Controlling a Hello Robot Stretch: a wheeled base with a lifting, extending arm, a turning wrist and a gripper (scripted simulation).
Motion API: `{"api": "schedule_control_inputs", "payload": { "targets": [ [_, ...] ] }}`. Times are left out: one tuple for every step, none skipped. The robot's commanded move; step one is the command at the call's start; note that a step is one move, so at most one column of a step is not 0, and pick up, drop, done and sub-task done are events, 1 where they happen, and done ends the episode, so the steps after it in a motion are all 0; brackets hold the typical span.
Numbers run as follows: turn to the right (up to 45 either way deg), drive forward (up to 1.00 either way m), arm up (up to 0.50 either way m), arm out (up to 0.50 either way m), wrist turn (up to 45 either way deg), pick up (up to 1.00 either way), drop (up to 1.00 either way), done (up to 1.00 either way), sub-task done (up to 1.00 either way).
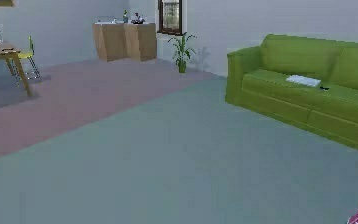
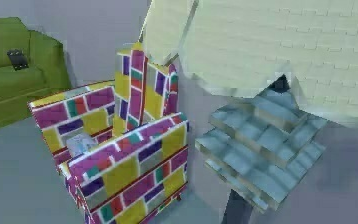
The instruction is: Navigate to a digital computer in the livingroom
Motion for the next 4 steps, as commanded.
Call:
{"api": "schedule_control_inputs", "payload": {
  "targets": [
    [-42.0,0.0,0.0,0.0,0.0,0.0,0.0,0.0,0.0],
    [0.0,0.3,0.0,0.0,0.0,0.0,0.0,0.0,0.0],
    [45.0,0.0,0.0,0.0,0.0,0.0,0.0,0.0,0.0],
    [30.0,0.0,0.0,0.0,0.0,0.0,0.0,0.0,0.0]
  ]
}}
